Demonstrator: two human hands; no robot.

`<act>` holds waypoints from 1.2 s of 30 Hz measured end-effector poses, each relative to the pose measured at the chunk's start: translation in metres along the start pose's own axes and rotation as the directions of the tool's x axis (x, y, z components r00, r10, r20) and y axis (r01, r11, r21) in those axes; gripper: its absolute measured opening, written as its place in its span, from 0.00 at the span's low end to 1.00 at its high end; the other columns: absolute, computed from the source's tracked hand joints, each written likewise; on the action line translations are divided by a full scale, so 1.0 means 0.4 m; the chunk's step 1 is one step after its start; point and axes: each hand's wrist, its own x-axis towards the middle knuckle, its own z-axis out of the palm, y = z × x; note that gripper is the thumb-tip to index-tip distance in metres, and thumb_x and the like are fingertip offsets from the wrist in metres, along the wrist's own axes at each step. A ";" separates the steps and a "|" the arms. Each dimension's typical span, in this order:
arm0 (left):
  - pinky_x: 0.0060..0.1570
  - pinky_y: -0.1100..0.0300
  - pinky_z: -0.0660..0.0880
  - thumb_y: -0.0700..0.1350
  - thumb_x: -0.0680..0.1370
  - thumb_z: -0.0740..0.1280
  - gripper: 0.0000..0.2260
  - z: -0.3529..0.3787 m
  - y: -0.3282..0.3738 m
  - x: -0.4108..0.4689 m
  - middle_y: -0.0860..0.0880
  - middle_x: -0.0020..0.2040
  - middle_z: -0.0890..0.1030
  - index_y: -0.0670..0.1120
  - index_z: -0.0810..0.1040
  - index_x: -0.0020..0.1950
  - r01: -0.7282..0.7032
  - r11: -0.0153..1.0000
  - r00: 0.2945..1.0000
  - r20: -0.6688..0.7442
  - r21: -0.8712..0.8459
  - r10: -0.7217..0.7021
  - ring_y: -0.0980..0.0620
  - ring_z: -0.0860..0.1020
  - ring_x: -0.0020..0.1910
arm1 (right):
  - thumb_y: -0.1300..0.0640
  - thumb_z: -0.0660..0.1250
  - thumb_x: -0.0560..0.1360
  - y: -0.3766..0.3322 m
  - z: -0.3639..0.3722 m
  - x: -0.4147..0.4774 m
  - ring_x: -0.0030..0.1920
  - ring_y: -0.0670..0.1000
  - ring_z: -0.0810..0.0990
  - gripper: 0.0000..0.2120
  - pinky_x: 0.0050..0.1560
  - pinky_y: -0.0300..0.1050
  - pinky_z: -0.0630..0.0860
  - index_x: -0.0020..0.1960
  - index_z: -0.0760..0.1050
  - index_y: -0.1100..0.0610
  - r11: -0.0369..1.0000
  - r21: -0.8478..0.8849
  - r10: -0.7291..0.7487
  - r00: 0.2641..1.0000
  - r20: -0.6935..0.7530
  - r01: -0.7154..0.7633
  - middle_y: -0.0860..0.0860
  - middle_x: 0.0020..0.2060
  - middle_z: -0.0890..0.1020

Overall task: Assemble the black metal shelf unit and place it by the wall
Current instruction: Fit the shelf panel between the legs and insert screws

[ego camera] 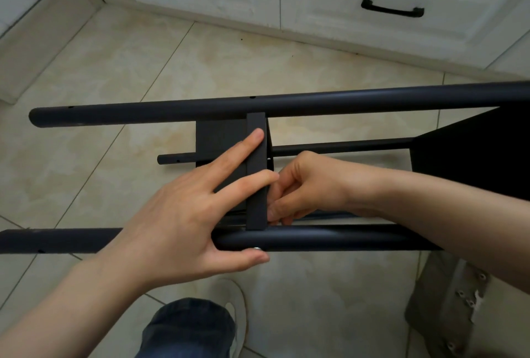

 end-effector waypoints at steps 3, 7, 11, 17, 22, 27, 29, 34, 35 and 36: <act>0.39 0.66 0.75 0.70 0.70 0.65 0.35 0.004 0.005 -0.004 0.54 0.83 0.50 0.58 0.66 0.74 -0.007 1.000 1.000 -0.010 -0.027 0.007 0.53 0.80 0.50 | 0.61 0.73 0.74 0.002 0.005 -0.004 0.38 0.45 0.82 0.04 0.55 0.50 0.78 0.40 0.83 0.55 0.999 0.030 0.015 1.000 0.000 -0.015 0.48 0.34 0.85; 0.38 0.68 0.72 0.70 0.70 0.66 0.35 0.004 0.008 -0.007 0.54 0.83 0.50 0.57 0.68 0.74 -0.003 0.999 1.000 -0.011 -0.041 0.002 0.55 0.79 0.47 | 0.60 0.71 0.75 0.002 0.010 0.000 0.35 0.42 0.80 0.05 0.48 0.41 0.78 0.41 0.83 0.55 0.998 0.055 0.007 1.000 -0.020 -0.006 0.45 0.31 0.83; 0.37 0.62 0.78 0.69 0.70 0.66 0.35 0.004 0.007 -0.006 0.54 0.83 0.49 0.58 0.67 0.74 -0.007 0.999 1.000 -0.015 -0.041 0.006 0.54 0.80 0.49 | 0.62 0.71 0.75 0.002 0.009 0.003 0.35 0.42 0.79 0.07 0.44 0.37 0.77 0.40 0.83 0.53 0.996 0.092 -0.001 1.000 0.027 -0.001 0.45 0.30 0.82; 0.38 0.65 0.77 0.70 0.70 0.65 0.35 0.002 0.006 -0.006 0.55 0.83 0.48 0.60 0.64 0.75 -0.006 0.998 1.000 -0.005 -0.058 0.005 0.52 0.82 0.52 | 0.62 0.71 0.75 0.003 -0.008 0.006 0.41 0.46 0.80 0.09 0.54 0.45 0.77 0.38 0.82 0.52 0.992 0.115 0.029 0.991 0.129 -0.044 0.47 0.34 0.83; 0.39 0.63 0.79 0.70 0.70 0.65 0.35 0.002 0.004 -0.007 0.56 0.83 0.47 0.60 0.65 0.75 -0.006 0.997 1.000 0.000 -0.074 0.006 0.51 0.81 0.55 | 0.61 0.70 0.76 -0.006 -0.015 0.024 0.43 0.46 0.80 0.06 0.54 0.45 0.77 0.41 0.81 0.54 0.994 0.056 0.086 0.983 0.163 -0.096 0.47 0.37 0.83; 0.39 0.55 0.83 0.70 0.70 0.65 0.35 0.003 0.004 -0.010 0.57 0.83 0.47 0.59 0.66 0.74 -0.005 0.997 1.000 0.007 -0.074 0.005 0.48 0.82 0.56 | 0.61 0.69 0.77 -0.001 -0.009 0.040 0.44 0.47 0.77 0.02 0.45 0.39 0.74 0.45 0.80 0.57 0.983 0.081 0.146 0.965 0.217 -0.167 0.49 0.39 0.82; 0.37 0.53 0.83 0.70 0.70 0.65 0.34 0.003 0.005 -0.010 0.58 0.83 0.47 0.60 0.65 0.74 -0.004 0.997 1.000 0.004 -0.082 0.005 0.47 0.83 0.53 | 0.60 0.69 0.77 0.005 -0.008 0.042 0.42 0.46 0.77 0.03 0.44 0.39 0.73 0.45 0.80 0.57 0.977 0.101 0.162 0.961 0.222 -0.188 0.48 0.39 0.82; 0.37 0.52 0.82 0.68 0.70 0.66 0.33 0.003 0.009 -0.013 0.58 0.83 0.47 0.60 0.65 0.74 -0.005 0.994 1.000 0.000 -0.110 0.005 0.47 0.83 0.53 | 0.60 0.68 0.77 0.012 -0.001 0.045 0.40 0.46 0.77 0.04 0.38 0.36 0.73 0.43 0.79 0.57 0.965 0.145 0.177 0.953 0.246 -0.217 0.51 0.41 0.81; 0.38 0.53 0.83 0.68 0.70 0.66 0.33 0.003 0.010 -0.014 0.58 0.83 0.47 0.60 0.66 0.74 -0.005 0.994 1.000 -0.001 -0.111 0.005 0.47 0.83 0.54 | 0.61 0.67 0.77 0.014 0.001 0.046 0.40 0.47 0.77 0.04 0.37 0.35 0.73 0.44 0.78 0.57 0.965 0.154 0.171 0.952 0.253 -0.214 0.52 0.41 0.80; 0.38 0.53 0.83 0.68 0.70 0.67 0.33 0.003 0.012 -0.014 0.58 0.83 0.47 0.60 0.66 0.74 -0.004 0.994 1.000 -0.001 -0.111 0.004 0.47 0.83 0.54 | 0.62 0.67 0.78 0.015 0.003 0.046 0.41 0.48 0.77 0.04 0.37 0.35 0.73 0.45 0.78 0.58 0.965 0.161 0.163 0.952 0.259 -0.209 0.53 0.42 0.80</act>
